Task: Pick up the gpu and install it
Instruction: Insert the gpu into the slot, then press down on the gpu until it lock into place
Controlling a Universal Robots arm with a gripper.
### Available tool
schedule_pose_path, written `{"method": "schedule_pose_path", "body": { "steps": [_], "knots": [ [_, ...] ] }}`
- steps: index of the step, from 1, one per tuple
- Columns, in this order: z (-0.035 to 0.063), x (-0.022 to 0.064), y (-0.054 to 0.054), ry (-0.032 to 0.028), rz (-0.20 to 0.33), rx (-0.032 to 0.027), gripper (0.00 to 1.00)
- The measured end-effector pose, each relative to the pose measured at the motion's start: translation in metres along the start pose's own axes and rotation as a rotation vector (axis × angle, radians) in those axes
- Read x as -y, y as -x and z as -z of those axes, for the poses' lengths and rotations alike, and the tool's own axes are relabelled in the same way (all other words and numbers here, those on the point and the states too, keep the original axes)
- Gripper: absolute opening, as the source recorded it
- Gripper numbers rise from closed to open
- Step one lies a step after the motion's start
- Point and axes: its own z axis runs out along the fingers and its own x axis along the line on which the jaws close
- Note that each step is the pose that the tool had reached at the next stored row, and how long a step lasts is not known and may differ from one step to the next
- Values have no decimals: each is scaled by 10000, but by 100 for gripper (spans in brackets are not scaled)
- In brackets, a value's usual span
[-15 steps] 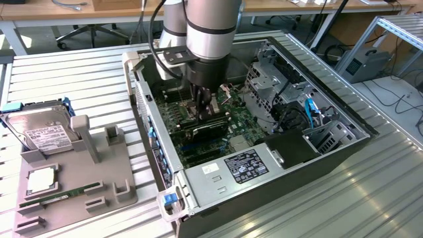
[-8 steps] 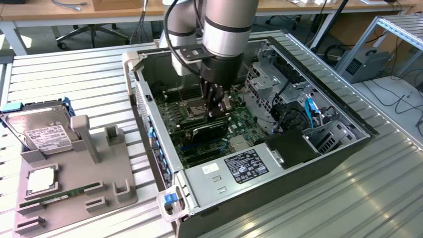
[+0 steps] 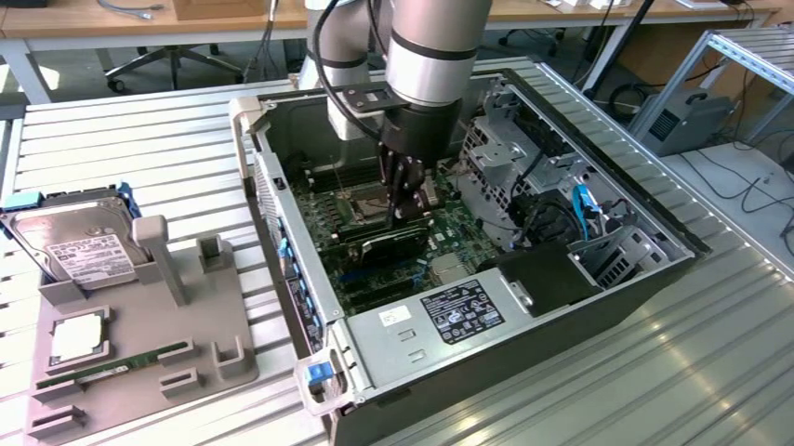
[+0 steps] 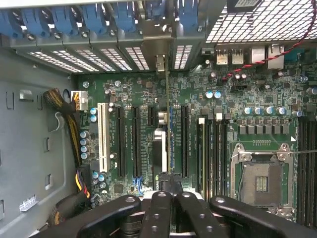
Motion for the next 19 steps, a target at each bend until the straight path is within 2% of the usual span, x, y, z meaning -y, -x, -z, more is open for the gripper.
{"method": "schedule_pose_path", "body": {
  "steps": [6, 8, 14, 19],
  "knots": [
    [0, -13, 0, 0, 0, 0, 11],
    [-11, -126, -4, -1, 0, 0, 11],
    [-57, -291, -94, -2, 0, 2, 11],
    [-81, -315, 7, -3, 21, 1, 11]
  ]
}}
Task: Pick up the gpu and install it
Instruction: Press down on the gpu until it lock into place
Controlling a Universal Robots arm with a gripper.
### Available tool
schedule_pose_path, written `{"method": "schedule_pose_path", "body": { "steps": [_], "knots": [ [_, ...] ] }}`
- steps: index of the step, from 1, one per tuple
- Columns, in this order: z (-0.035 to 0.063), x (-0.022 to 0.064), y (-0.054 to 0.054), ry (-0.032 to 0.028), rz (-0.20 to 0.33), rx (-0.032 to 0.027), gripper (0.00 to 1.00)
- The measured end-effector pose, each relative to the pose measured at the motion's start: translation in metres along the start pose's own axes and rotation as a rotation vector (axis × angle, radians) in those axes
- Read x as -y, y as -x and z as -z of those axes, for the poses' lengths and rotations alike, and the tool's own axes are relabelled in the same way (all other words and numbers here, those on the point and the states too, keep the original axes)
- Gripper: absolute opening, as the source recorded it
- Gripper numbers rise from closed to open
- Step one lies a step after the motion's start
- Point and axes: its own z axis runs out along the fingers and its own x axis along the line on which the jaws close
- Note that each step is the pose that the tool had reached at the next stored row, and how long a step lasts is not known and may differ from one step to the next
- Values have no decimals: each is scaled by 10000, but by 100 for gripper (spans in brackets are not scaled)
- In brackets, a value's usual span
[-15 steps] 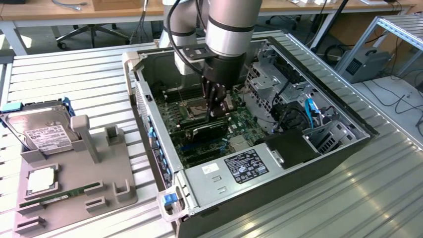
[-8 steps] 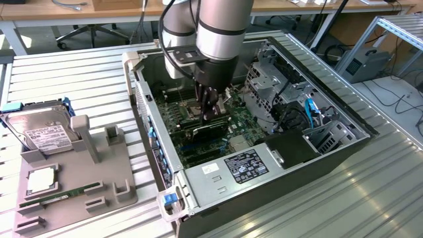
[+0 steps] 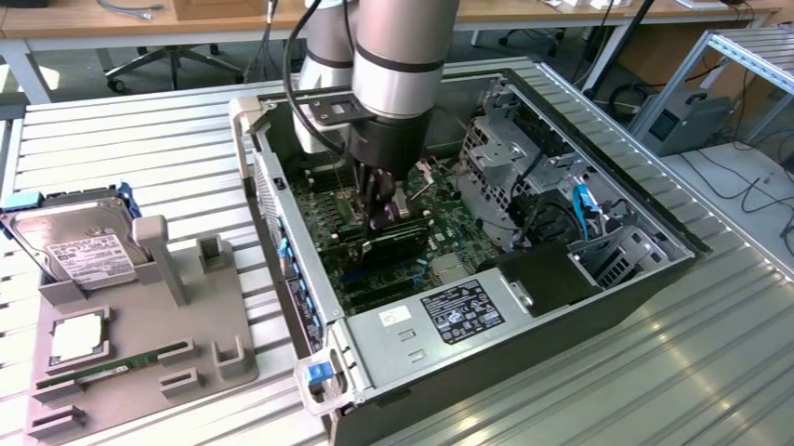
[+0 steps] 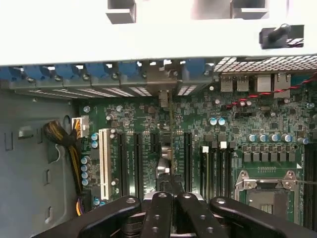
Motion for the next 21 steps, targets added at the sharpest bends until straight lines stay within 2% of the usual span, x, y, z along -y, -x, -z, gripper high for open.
{"method": "schedule_pose_path", "body": {
  "steps": [12, 21],
  "knots": [
    [-23, -245, 8, 0, 2, 2, 11],
    [-71, -270, 6, 2, 1, -1, 11]
  ]
}}
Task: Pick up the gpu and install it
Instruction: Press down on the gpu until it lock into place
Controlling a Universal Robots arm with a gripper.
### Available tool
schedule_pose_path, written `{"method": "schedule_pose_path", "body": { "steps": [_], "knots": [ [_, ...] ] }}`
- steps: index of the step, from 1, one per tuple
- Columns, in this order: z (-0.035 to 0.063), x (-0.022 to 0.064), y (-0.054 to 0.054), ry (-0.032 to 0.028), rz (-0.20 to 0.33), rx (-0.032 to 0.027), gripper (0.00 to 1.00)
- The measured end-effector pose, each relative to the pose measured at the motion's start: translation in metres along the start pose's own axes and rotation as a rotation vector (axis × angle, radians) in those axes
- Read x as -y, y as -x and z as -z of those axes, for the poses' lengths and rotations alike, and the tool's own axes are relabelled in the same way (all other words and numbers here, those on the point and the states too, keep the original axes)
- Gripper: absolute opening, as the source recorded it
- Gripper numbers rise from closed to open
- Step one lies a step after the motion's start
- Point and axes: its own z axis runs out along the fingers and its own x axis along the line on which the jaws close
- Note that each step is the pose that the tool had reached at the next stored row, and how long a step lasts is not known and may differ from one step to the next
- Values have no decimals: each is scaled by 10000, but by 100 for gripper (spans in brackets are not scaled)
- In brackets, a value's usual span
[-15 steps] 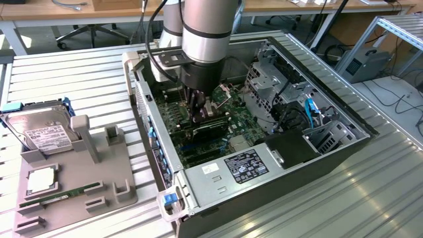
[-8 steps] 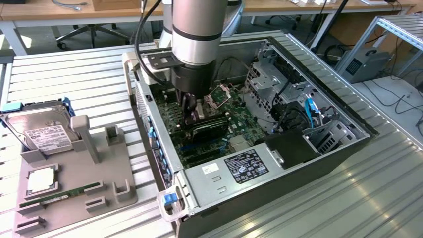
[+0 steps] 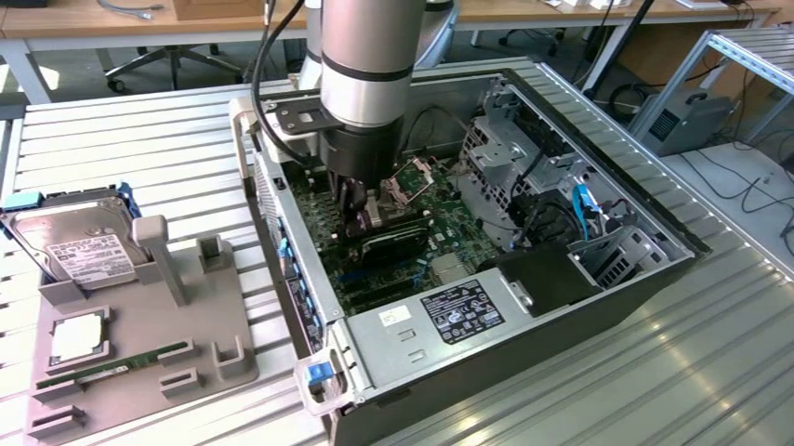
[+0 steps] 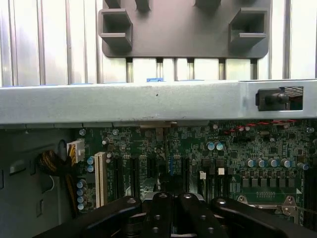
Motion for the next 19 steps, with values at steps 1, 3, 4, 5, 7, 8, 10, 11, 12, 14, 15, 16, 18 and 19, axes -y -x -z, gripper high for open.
{"method": "schedule_pose_path", "body": {
  "steps": [1, 3, 4, 5, 7, 8, 10, 11, 12, 14, 15, 16, 18, 19],
  "knots": [
    [-5, 0, 1, -1, 0, 2, 11],
    [-11, 1, 0, -1, 2, 1, 11],
    [-13, 1, 0, 0, 3, 1, 11],
    [-16, 1, 1, -1, 4, 1, 11],
    [-20, 1, 1, 0, 5, 0, 11],
    [-23, 1, 2, 0, 6, 0, 11],
    [-26, 1, 2, -1, 8, 1, 11],
    [-27, 2, 4, -3, 9, 3, 11],
    [-27, 2, 8, -3, 8, 3, 11],
    [-26, 1, 18, -2, 6, 3, 11],
    [-26, 1, 21, -2, 8, 3, 11],
    [-25, 1, 24, -2, 8, 2, 11],
    [-25, 1, 33, -2, 7, 2, 11],
    [-24, 1, 39, -2, 7, 1, 11]
  ]
}}
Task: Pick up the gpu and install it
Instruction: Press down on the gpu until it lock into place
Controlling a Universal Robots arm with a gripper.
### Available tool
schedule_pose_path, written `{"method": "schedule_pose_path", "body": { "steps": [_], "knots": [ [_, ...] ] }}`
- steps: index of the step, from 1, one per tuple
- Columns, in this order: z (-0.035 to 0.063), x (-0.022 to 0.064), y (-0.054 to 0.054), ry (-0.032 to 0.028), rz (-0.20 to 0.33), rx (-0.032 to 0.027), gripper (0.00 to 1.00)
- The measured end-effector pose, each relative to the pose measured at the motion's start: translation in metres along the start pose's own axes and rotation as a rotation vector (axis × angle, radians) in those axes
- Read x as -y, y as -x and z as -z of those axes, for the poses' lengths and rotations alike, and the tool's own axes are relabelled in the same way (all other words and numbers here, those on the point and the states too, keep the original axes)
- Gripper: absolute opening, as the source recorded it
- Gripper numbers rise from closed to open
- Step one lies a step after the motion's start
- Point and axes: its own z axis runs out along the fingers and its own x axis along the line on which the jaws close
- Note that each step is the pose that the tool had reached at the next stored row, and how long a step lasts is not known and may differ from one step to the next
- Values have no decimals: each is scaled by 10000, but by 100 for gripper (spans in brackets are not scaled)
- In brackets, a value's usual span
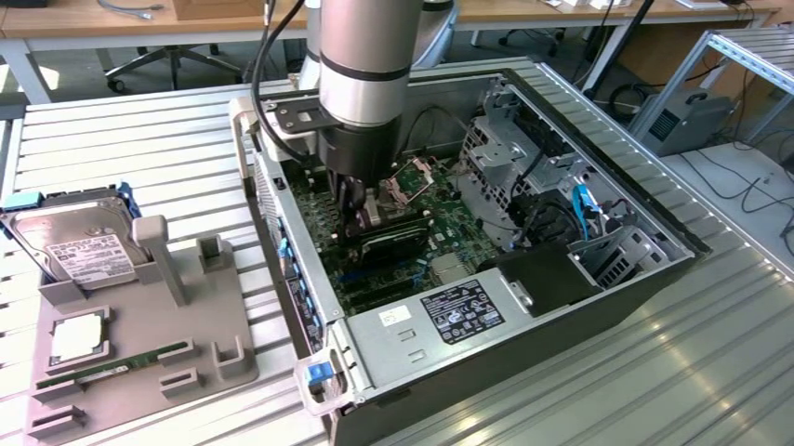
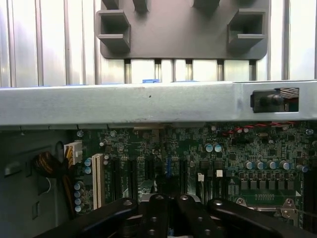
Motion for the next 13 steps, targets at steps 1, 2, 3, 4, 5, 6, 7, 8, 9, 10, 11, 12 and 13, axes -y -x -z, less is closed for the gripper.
{"method": "schedule_pose_path", "body": {
  "steps": [1, 2, 3, 4, 5, 6, 7, 8, 9, 10, 11, 12, 13],
  "knots": [
    [0, 0, 6, 1, 1, 0, 11],
    [1, 0, 11, 1, 1, 0, 11],
    [0, 0, 13, 0, 1, 1, 11],
    [1, 0, 13, 0, 2, 1, 11],
    [1, 0, 13, 0, 2, 1, 11],
    [0, 0, 13, -1, 0, 2, 11],
    [0, 0, 13, 0, 1, 2, 11],
    [1, 0, 13, 0, 1, 1, 11],
    [0, 0, 13, 0, 0, 2, 11],
    [1, 0, 13, 0, 1, 1, 11],
    [0, 0, 13, 0, 1, 2, 11],
    [1, 0, 14, 0, 0, 1, 11],
    [1, 0, 19, 0, -1, 4, 11]
  ]
}}
